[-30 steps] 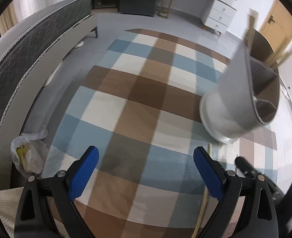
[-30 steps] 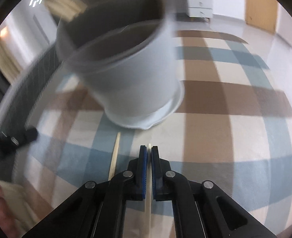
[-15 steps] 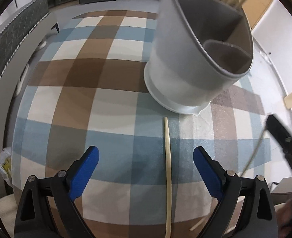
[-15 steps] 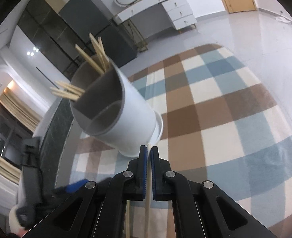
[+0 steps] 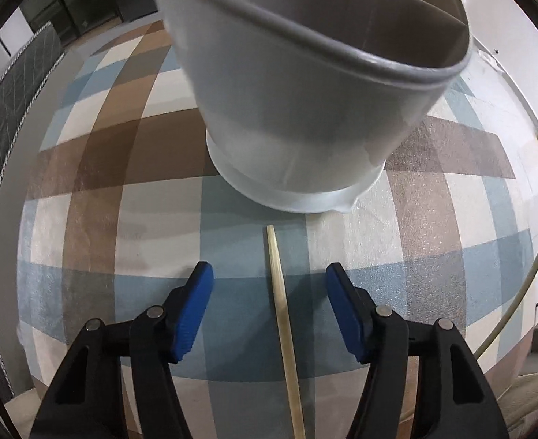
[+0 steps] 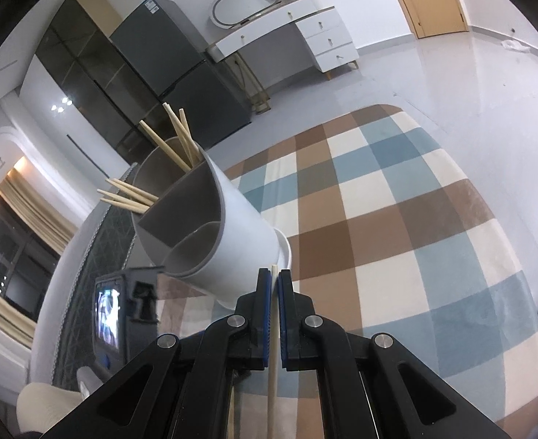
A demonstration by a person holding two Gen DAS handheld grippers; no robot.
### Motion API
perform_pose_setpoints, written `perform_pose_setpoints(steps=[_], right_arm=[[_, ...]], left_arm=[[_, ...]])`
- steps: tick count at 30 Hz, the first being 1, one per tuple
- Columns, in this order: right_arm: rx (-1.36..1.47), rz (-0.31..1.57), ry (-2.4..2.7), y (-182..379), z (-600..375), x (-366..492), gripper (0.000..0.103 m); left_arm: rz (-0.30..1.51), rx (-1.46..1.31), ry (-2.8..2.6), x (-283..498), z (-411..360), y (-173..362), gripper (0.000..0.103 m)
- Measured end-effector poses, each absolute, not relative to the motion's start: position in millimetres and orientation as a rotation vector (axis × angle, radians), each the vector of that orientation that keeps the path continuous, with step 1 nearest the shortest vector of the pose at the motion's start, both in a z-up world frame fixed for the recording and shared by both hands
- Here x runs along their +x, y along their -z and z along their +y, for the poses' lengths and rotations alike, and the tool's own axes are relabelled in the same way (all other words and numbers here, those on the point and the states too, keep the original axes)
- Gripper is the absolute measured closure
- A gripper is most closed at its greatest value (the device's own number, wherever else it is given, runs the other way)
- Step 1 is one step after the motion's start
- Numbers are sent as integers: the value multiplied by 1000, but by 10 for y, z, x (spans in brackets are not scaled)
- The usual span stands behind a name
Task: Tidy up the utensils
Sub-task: 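Lower the left tool to the last stick and close it on it, then lift both held sticks and carry them over the utensil holder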
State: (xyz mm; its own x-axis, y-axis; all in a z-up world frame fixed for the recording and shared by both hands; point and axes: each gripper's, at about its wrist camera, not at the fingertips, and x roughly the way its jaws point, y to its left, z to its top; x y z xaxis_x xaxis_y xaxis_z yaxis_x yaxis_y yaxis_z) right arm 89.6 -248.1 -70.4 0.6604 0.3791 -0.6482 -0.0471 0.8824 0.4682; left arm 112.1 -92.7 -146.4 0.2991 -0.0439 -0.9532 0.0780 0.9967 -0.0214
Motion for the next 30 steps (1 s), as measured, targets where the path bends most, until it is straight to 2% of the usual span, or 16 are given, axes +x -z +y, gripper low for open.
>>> perform_pose_setpoints(steps=[2,3,4,5,6,12,22,30], right_arm=[[437,820,-247,702,-2468,902,100],[434,820,-247,697,-2456,901,100],[433,818,-248,686,-2448,899,100],[428,814,-249,669,-2434,895,100],[421,807,-250,649,-2422,888,100],[335,733,-252,448,-2375,748,100],[289,643,-264,183,-2328,303,100],[217,577,-276,59,-2181,27,100]], left_arm=[[1259,19,71,1110,-903,1462,52],[1256,17,71,1118,-895,1456,67],[1249,15,76,1113,-892,1442,90],[1253,11,92,1110,-891,1439,98],[1258,3,104,1108,-872,1436,101],[1207,-129,109,1043,-615,1301,102],[849,-202,160,396,-337,445,102],[790,-158,202,81,-410,211,102]])
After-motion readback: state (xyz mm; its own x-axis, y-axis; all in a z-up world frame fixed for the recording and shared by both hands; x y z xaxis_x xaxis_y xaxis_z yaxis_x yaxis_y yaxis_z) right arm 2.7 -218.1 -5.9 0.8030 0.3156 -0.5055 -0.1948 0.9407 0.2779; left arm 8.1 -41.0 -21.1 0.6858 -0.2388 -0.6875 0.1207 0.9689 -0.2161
